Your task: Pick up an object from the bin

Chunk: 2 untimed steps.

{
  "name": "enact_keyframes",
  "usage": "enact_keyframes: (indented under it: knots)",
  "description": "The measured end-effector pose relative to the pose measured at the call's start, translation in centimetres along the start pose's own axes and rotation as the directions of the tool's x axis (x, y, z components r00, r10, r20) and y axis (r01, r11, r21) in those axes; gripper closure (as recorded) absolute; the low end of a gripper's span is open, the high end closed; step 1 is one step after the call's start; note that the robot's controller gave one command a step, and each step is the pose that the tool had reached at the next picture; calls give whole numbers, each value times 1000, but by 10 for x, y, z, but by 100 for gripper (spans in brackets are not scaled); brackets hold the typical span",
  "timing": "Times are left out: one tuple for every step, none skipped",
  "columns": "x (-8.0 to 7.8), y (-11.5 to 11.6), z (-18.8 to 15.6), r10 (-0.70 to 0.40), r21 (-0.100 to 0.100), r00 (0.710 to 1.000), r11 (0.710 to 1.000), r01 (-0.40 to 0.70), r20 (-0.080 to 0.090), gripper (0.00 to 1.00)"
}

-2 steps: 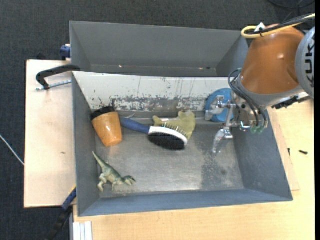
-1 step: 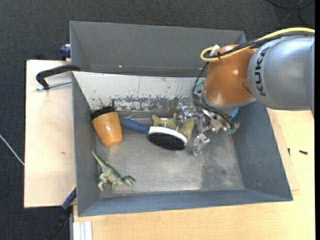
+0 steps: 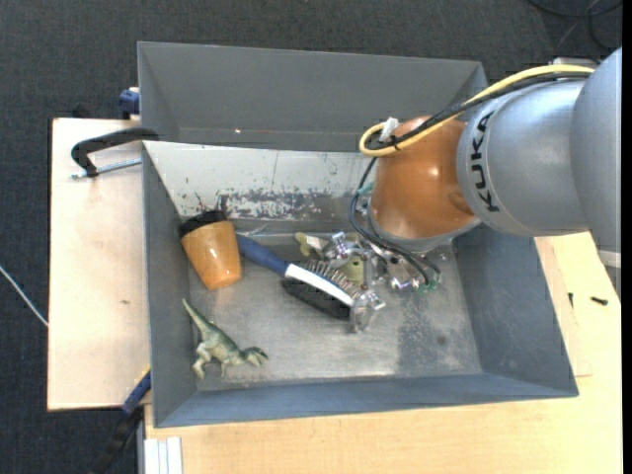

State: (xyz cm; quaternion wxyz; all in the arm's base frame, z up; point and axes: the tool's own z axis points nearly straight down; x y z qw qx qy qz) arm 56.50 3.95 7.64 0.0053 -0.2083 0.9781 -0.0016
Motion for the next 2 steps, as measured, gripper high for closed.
enact_keyframes:
  knots:
    - [0,0,2,0,-3,1000,1000,0,-1,100]
    - [4,45,-160,-219,-3,976,976,219,4,100]
